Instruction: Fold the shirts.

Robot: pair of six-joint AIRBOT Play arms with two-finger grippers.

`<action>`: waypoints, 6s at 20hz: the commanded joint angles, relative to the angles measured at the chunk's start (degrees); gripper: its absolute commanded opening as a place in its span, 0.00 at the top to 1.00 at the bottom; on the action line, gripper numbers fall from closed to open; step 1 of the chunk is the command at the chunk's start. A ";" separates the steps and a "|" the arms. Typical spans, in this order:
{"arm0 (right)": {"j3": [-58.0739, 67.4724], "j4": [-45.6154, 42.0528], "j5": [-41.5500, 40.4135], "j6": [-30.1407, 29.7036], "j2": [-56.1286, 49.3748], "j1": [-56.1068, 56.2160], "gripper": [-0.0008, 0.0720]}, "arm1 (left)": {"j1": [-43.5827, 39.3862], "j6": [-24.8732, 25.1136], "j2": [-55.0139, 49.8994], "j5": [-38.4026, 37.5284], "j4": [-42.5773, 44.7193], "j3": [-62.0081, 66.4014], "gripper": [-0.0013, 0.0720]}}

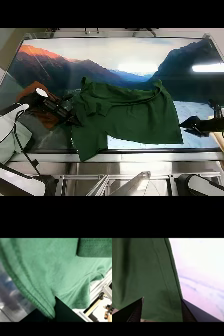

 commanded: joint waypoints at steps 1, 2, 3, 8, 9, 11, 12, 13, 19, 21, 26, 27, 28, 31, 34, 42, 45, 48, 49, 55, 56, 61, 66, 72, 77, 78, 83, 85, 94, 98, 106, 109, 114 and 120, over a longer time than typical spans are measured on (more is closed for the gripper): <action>-0.15 -2.56 -0.09 -1.09 -3.89 0.09 0.27 | 0.09 1.46 -0.42 1.95 -3.28 0.13 0.98; -0.15 -2.58 -0.09 -0.94 -5.53 0.09 0.27 | 0.07 1.46 -0.42 1.49 -3.63 0.15 0.98; -0.17 -2.25 0.13 -1.01 -7.19 0.09 0.27 | 0.07 1.46 -0.42 1.16 -3.63 0.15 0.98; -1.40 1.70 1.95 -3.87 -13.75 0.92 0.32 | 0.07 1.46 -0.42 -0.81 -3.65 0.15 0.98; -1.40 2.16 2.29 -4.46 -14.64 1.64 0.53 | 0.07 1.46 -0.42 -0.85 -3.69 0.15 0.98; -1.31 2.82 3.91 -6.01 -15.15 3.23 0.89 | 0.09 1.53 -0.37 -1.31 -3.65 0.15 0.95; -0.87 3.54 5.25 -5.99 -15.08 3.54 0.96 | 0.09 1.62 -0.33 -1.75 -3.74 0.15 0.95; 0.11 5.84 7.63 -6.03 -15.02 3.67 0.96 | 0.11 2.71 0.09 -2.86 -4.15 0.15 0.95; 10.34 40.48 25.83 -12.09 0.90 3.69 0.96 | 6.10 14.62 15.87 -12.31 -25.81 0.13 0.97; 13.49 50.60 24.46 -13.60 10.88 3.67 0.96 | 8.39 17.00 24.13 -16.28 -37.64 0.15 0.96; 23.37 62.73 3.02 -16.70 35.01 3.63 0.96 | 15.06 19.91 43.63 -23.28 -77.20 0.15 0.95; 25.68 62.64 -3.80 -16.70 38.64 3.63 0.96 | 18.12 20.63 47.04 -23.19 -84.83 0.15 0.95; 27.93 62.71 -10.84 -16.68 41.99 3.63 0.96 | 22.08 20.61 50.60 -23.15 -91.49 0.15 0.95; 33.38 59.58 -21.07 -16.68 47.76 3.65 0.96 | 36.83 17.53 60.11 -22.67 -100.76 0.15 0.95; 37.33 51.80 -21.07 -16.28 49.35 3.65 0.96 | 46.40 12.26 64.39 -20.55 -102.75 0.26 0.95; 27.78 36.92 -5.57 -3.45 36.37 4.46 0.96 | 26.53 10.69 48.54 -9.49 -52.48 10.97 0.95; 13.62 36.30 -8.33 -8.00 29.70 5.46 0.96 | 15.50 10.25 37.88 -4.28 -36.41 12.24 0.95; 5.25 38.34 -15.41 -15.63 17.99 8.13 0.96 | 9.84 10.36 23.43 0.76 -32.04 13.51 0.95; 5.05 41.13 -16.65 -19.63 12.13 9.53 0.96 | 8.94 10.38 17.18 0.87 -31.36 15.82 0.95; 15.96 60.41 -11.13 -34.86 -19.85 13.81 0.96 | 6.27 4.63 -12.87 -0.26 -31.50 38.97 0.96; 19.34 60.41 -9.51 -34.05 -23.30 13.88 0.96 | 6.29 3.56 -15.74 0.26 -31.50 42.88 0.96; 32.94 59.17 -5.16 -29.68 -33.07 13.60 0.96 | 7.10 -0.68 -22.95 1.79 -31.41 54.40 0.96; 35.21 46.64 -5.49 -26.08 -34.29 12.39 0.96 | 7.54 -2.27 -23.02 2.25 -22.03 52.52 0.96; 35.19 32.50 -5.68 -20.63 -34.40 10.51 0.96 | 6.16 -2.73 -23.02 -3.37 -13.99 52.52 0.96; 35.19 26.56 -4.68 -20.00 -34.64 10.84 0.96 | 5.05 -5.62 -23.02 -7.39 -4.81 52.52 0.96; 35.19 25.59 -4.33 -20.00 -34.64 10.78 0.96 | 4.96 -5.84 -23.02 -7.58 -4.39 52.52 0.96; 35.19 13.66 -4.20 -14.03 -34.62 10.80 0.96 | 4.92 -5.84 -23.02 -8.33 -4.44 52.52 0.97; 35.21 13.57 -3.96 -13.81 -34.47 10.78 0.94 | 4.90 -5.86 -23.02 -9.25 -4.59 52.52 0.93; 35.87 6.49 -3.80 -7.67 -23.21 8.63 0.35 | 6.43 -6.93 -18.99 -15.19 -4.94 52.54 0.64; 35.58 -4.57 6.84 1.46 -17.70 5.75 0.35 | 8.41 -9.99 -15.34 -19.10 -4.92 52.52 0.65; 8.04 -9.05 10.93 5.60 -7.41 -3.87 0.36 | 8.55 -5.55 -2.08 -16.46 1.70 27.63 0.65; -1.14 -9.60 4.20 6.51 -3.69 -5.99 0.36 | 8.55 -4.68 1.42 -13.60 7.10 20.09 0.65; -9.64 -1.07 -2.78 1.70 -3.82 -1.57 0.36 | 8.55 -3.48 5.27 -10.12 7.08 10.21 0.65; -9.49 0.22 -6.49 1.31 -4.22 0.76 0.96 | 8.52 -2.43 7.26 -3.02 7.08 1.79 0.65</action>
